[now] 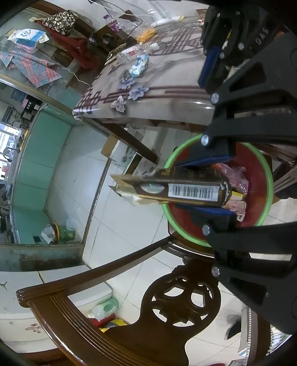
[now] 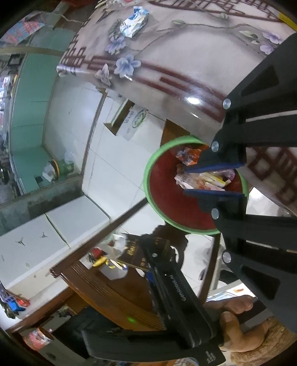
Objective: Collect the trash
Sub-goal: 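Open both tools to drop the bottle and gold package into the bucket, then move both open tools back over the table toward the remaining trash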
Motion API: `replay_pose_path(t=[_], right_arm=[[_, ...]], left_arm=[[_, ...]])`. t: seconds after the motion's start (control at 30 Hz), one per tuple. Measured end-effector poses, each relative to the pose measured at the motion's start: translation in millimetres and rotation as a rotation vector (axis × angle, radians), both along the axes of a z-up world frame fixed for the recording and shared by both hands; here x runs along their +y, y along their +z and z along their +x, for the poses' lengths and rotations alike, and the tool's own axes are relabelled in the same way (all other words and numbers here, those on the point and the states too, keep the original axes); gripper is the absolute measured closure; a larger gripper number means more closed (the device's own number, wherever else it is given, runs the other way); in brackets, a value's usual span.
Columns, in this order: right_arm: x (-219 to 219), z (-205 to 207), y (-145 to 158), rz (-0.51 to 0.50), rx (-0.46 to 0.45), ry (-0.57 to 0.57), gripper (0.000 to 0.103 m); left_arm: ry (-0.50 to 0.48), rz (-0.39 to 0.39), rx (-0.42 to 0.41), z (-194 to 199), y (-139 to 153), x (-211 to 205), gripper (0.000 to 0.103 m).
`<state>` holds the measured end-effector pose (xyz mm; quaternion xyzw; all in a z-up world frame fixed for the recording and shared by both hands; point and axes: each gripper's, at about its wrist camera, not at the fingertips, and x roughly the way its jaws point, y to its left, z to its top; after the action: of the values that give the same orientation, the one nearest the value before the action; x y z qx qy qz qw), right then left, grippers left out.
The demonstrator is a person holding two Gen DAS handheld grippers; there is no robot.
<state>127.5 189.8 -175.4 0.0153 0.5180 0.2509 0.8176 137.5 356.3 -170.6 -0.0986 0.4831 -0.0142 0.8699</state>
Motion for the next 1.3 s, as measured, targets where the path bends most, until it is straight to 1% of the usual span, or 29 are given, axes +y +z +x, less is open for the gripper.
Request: replay_pose_path(t=[0.03,0.07,0.1,0.17,0.23,0.43,0.57,0.7,0.83,0.93,1.07,1.2,1.23,1.3], right_arm=[[-4,1,1,0.011,-0.001,-0.012,0.076],[-6,1,2,0.017,-0.002,-0.022,0.067],[-11,1,4,0.024,-0.007,-0.040,0.058],[-20,0,9,0.038,-0.013,-0.068,0.057],[-28,-2,12,0.046,-0.014,-0.088,0.057],[-49,-10,23,0.062,-0.030,-0.124,0.055],[-66,-19,29,0.063,-0.049,-0.139,0.054],[-93,-32,31,0.065,-0.058,-0.158,0.053],[-126,-47,30,0.058,-0.060,-0.173,0.051],[-158,-61,30,0.040,-0.061,-0.184,0.049],[-219,-81,28,0.027,-0.054,-0.244,0.049],[-287,-95,23,0.008,-0.039,-0.324,0.048],[-305,-98,22,0.000,-0.037,-0.345,0.047],[-336,-102,18,-0.020,-0.040,-0.385,0.037]], left_arm=[[0.005,-0.001,0.004,0,-1,0,0.033],[0.018,-0.002,0.003,0,-1,0,0.022],[0.029,-0.011,-0.004,-1,0,1,0.017],[0.028,-0.025,-0.002,-1,1,1,0.017],[0.020,-0.014,-0.010,-4,5,-2,0.017],[0.010,-0.012,-0.036,-14,18,-14,0.017],[-0.008,-0.002,-0.053,-22,26,-30,0.017],[-0.032,0.009,-0.069,-32,34,-53,0.017],[-0.059,0.012,-0.079,-43,39,-90,0.017],[-0.078,0.007,-0.080,-50,41,-122,0.017],[-0.131,0.011,-0.086,-62,44,-176,0.017],[-0.191,0.005,-0.080,-76,41,-234,0.017],[-0.206,0.007,-0.082,-79,40,-245,0.017],[-0.235,0.010,-0.083,-87,38,-269,0.017]])
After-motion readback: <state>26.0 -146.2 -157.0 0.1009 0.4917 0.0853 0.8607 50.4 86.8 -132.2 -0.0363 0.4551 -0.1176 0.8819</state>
